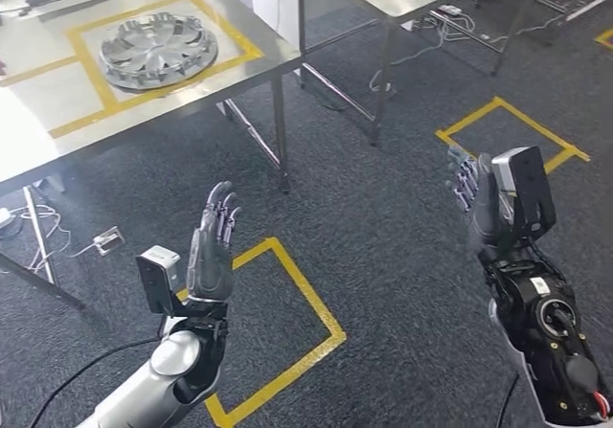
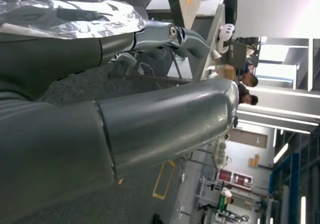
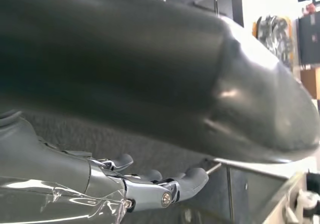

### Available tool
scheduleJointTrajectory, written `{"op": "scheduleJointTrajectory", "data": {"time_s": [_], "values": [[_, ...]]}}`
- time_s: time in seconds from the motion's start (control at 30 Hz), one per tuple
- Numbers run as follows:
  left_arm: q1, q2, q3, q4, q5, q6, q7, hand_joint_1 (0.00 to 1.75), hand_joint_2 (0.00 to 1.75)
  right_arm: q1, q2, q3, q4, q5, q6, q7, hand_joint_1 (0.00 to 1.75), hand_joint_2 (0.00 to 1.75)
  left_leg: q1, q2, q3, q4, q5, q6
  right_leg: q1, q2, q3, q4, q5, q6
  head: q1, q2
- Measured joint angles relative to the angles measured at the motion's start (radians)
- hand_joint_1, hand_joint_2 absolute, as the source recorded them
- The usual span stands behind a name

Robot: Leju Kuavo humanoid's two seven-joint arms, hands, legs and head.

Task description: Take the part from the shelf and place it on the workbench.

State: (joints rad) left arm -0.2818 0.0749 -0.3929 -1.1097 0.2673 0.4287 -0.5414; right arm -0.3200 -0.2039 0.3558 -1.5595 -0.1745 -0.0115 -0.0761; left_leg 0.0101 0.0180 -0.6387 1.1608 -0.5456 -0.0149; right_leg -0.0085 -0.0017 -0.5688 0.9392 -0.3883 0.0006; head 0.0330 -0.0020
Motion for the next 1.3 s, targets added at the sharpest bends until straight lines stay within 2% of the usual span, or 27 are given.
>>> {"op": "scheduleJointTrajectory", "data": {"time_s": [0.03,0.07,0.1,0.17,0.23,0.3,0.33,0.37,0.43,0.5,0.53,0.57,0.6,0.63,0.67,0.73,0.8,0.87,0.93,1.0,1.03,1.07,1.1,1.13,1.17,1.23,1.3], "values": [[0.003,0.001,0.0,0.0,0.0,0.0,0.0,0.0,0.0,0.0,0.0,0.0,0.0,0.0,0.0,0.0,0.0,0.0,0.0,-0.009,-0.036,0.066,-0.022,-0.001,0.0,0.012,-0.002,0.0,0.001,-0.002,-0.006,0.0],[0.006,0.003,0.0,0.0,0.0,0.001,0.0,0.0,0.0,0.0,0.0,0.001,0.001,0.0,0.0,0.0,0.0,0.0,0.0,-0.012,-0.059,0.103,-0.026,-0.001,0.0,0.024,-0.003,0.001,0.001,-0.002,-0.011,0.0],[0.008,0.004,0.0,0.0,0.0,0.001,0.0,0.0,0.0,0.0,0.0,0.001,0.001,-0.001,0.001,0.0,0.0,0.0,0.0,-0.014,-0.063,0.099,-0.01,0.0,0.0,0.037,-0.003,0.001,0.001,-0.002,-0.015,0.0],[0.008,0.006,0.0,0.0,0.0,0.001,0.0,0.0,0.0,0.0,0.0,0.002,0.001,-0.005,0.001,0.0,0.0,0.0,0.003,-0.025,-0.016,-0.017,0.065,0.004,-0.001,0.061,-0.002,0.004,0.001,0.0,-0.024,0.0],[0.006,0.006,0.0,-0.001,0.0,0.001,0.0,0.0,0.0,-0.002,0.0,0.004,0.001,-0.01,0.001,0.0,0.0,0.0,0.006,-0.057,0.041,-0.145,0.117,0.007,0.002,0.084,-0.009,0.013,-0.002,0.007,-0.031,0.0],[0.005,0.006,0.0,-0.001,0.0,0.0,0.0,0.0,0.0,-0.004,0.0,0.004,0.001,-0.012,0.001,0.0,0.0,0.0,0.005,-0.068,0.06,-0.187,0.125,0.012,0.001,0.104,-0.017,0.018,-0.002,0.018,-0.03,0.0],[0.003,0.006,0.0,-0.001,0.0,-0.001,0.0,0.0,0.0,-0.004,0.0,0.004,0.001,-0.013,0.001,0.0,0.0,0.0,0.004,-0.058,0.06,-0.188,0.127,0.016,-0.002,0.112,-0.019,0.016,0.0,0.024,-0.029,0.0],[0.0,0.004,0.0,-0.001,0.0,-0.003,0.0,0.0,0.0,-0.004,0.0,0.004,0.001,-0.012,0.001,0.0,0.0,0.0,0.004,-0.048,0.063,-0.19,0.129,0.021,-0.003,0.11,-0.02,0.019,-0.002,0.03,-0.03,0.0],[-0.006,0.001,0.0,-0.002,-0.002,-0.008,0.0,0.0,0.0,-0.006,0.0,0.003,0.001,-0.012,0.001,0.0,0.0,0.0,0.007,-0.029,0.067,-0.196,0.132,0.031,-0.002,0.075,-0.042,0.069,-0.032,0.04,-0.021,0.0],[-0.007,0.0,0.0,-0.002,-0.004,-0.01,-0.001,0.0,0.0,-0.007,-0.001,0.003,0.001,-0.012,0.0,0.0,0.0,0.0,0.007,-0.011,0.07,-0.198,0.131,0.037,-0.003,0.028,-0.099,0.196,-0.096,0.049,-0.005,0.0],[-0.007,0.0,0.0,-0.002,-0.004,-0.01,-0.001,0.0,0.0,-0.007,-0.001,0.002,0.001,-0.012,0.0,0.0,0.0,0.0,0.006,-0.001,0.07,-0.198,0.13,0.037,-0.006,0.018,-0.132,0.264,-0.123,0.053,0.0,0.0],[-0.006,0.0,0.0,-0.002,-0.004,-0.01,-0.001,0.0,0.0,-0.005,-0.001,0.002,0.001,-0.012,0.0,0.001,0.0,0.0,0.006,0.009,0.07,-0.198,0.129,0.037,-0.009,0.013,-0.152,0.306,-0.134,0.055,0.003,0.0],[-0.006,0.0,0.0,-0.002,-0.004,-0.01,-0.001,0.0,0.0,-0.004,-0.001,0.002,0.001,-0.012,0.0,0.001,0.0,0.0,0.006,0.019,0.071,-0.198,0.128,0.036,-0.01,0.009,-0.153,0.309,-0.125,0.056,0.007,0.0],[-0.007,0.0,0.0,-0.002,-0.004,-0.011,-0.001,0.0,0.0,-0.004,-0.001,0.002,0.001,-0.012,0.0,0.001,0.0,0.0,0.007,0.029,0.074,-0.197,0.126,0.034,-0.011,0.003,-0.133,0.271,-0.098,0.056,0.011,0.0],[-0.007,0.0,0.0,-0.002,-0.004,-0.012,-0.001,0.0,0.0,-0.005,-0.001,0.001,0.001,-0.012,0.0,0.001,0.0,0.0,0.007,0.039,0.078,-0.197,0.123,0.031,-0.011,-0.008,-0.096,0.2,-0.061,0.055,0.016,0.0],[-0.01,-0.001,0.0,-0.002,-0.005,-0.017,-0.001,0.0,0.0,-0.006,-0.001,0.0,0.001,-0.012,0.0,0.0,0.0,0.0,0.003,0.055,0.085,-0.197,0.118,0.024,-0.004,-0.043,-0.028,0.066,-0.015,0.047,0.024,0.0],[-0.014,-0.002,0.0,-0.002,-0.006,-0.021,-0.001,0.0,0.0,-0.006,-0.001,-0.001,0.0,-0.012,0.0,0.0,0.0,0.0,-0.002,0.07,0.088,-0.198,0.115,0.015,0.005,-0.052,-0.011,0.021,-0.011,0.035,0.026,0.0],[-0.018,-0.002,-0.001,-0.002,-0.007,-0.023,-0.001,0.0,0.0,-0.004,-0.001,-0.002,0.0,-0.012,-0.001,0.0,0.0,0.0,-0.002,0.084,0.092,-0.2,0.11,0.004,0.005,-0.029,-0.012,0.017,-0.007,0.022,0.022,0.0],[-0.023,-0.002,-0.001,-0.001,-0.007,-0.023,-0.001,0.0,0.0,-0.006,-0.001,-0.002,-0.003,-0.012,-0.001,0.0,0.0,0.0,0.001,0.055,0.079,-0.163,0.082,-0.006,0.001,-0.008,-0.008,0.01,-0.001,0.009,0.014,0.0],[-0.024,-0.002,-0.001,-0.001,-0.008,-0.024,0.0,0.0,0.0,-0.006,-0.001,-0.002,-0.004,-0.012,0.0,0.0,0.0,0.0,0.003,0.005,0.021,-0.043,0.021,-0.008,0.0,0.01,-0.008,0.007,0.002,-0.001,0.0,0.0],[-0.022,-0.002,-0.001,0.0,-0.007,-0.024,0.0,0.0,0.0,-0.005,-0.001,-0.002,-0.004,-0.012,0.0,0.0,0.0,0.0,0.002,-0.007,-0.018,0.031,-0.008,-0.008,0.001,0.02,-0.01,0.007,0.003,-0.004,-0.006,0.0],[-0.019,-0.001,-0.001,0.0,-0.007,-0.023,0.0,0.0,0.0,-0.003,-0.001,-0.002,-0.004,-0.012,0.0,0.0,0.0,0.0,0.002,-0.012,-0.049,0.085,-0.022,-0.007,0.002,0.032,-0.011,0.008,0.003,-0.005,-0.011,0.0],[-0.017,0.0,-0.001,0.001,-0.007,-0.023,0.0,0.0,0.0,-0.002,-0.001,-0.001,-0.004,-0.012,0.0,0.0,0.0,0.0,0.001,-0.013,-0.064,0.102,-0.016,-0.005,0.002,0.045,-0.012,0.008,0.003,-0.005,-0.015,0.0],[-0.016,0.001,-0.001,0.001,-0.007,-0.022,0.0,0.0,0.0,-0.001,-0.001,-0.001,-0.004,-0.012,0.0,0.0,0.0,0.0,0.001,-0.015,-0.059,0.079,0.01,-0.002,0.003,0.058,-0.012,0.009,0.004,-0.005,-0.019,0.0],[-0.016,0.001,-0.001,0.001,-0.007,-0.022,0.0,0.0,0.0,0.0,-0.001,-0.001,-0.004,-0.012,0.0,0.0,0.0,0.0,0.001,-0.022,-0.034,0.018,0.049,0.002,0.003,0.071,-0.012,0.011,0.003,-0.005,-0.023,0.0],[-0.018,0.002,-0.001,0.001,-0.007,-0.022,0.0,0.0,0.0,0.0,-0.001,-0.001,-0.004,-0.012,0.0,0.0,0.0,0.0,0.002,-0.056,0.029,-0.127,0.116,0.012,0.003,0.094,-0.014,0.015,0.002,-0.001,-0.03,0.0],[-0.019,0.003,-0.001,0.001,-0.007,-0.021,0.0,0.0,0.0,0.001,-0.001,-0.001,-0.004,-0.012,0.0,0.0,0.0,0.0,0.0,-0.074,0.059,-0.193,0.134,0.016,0.001,0.114,-0.02,0.018,0.001,0.008,-0.032,0.0]]}}
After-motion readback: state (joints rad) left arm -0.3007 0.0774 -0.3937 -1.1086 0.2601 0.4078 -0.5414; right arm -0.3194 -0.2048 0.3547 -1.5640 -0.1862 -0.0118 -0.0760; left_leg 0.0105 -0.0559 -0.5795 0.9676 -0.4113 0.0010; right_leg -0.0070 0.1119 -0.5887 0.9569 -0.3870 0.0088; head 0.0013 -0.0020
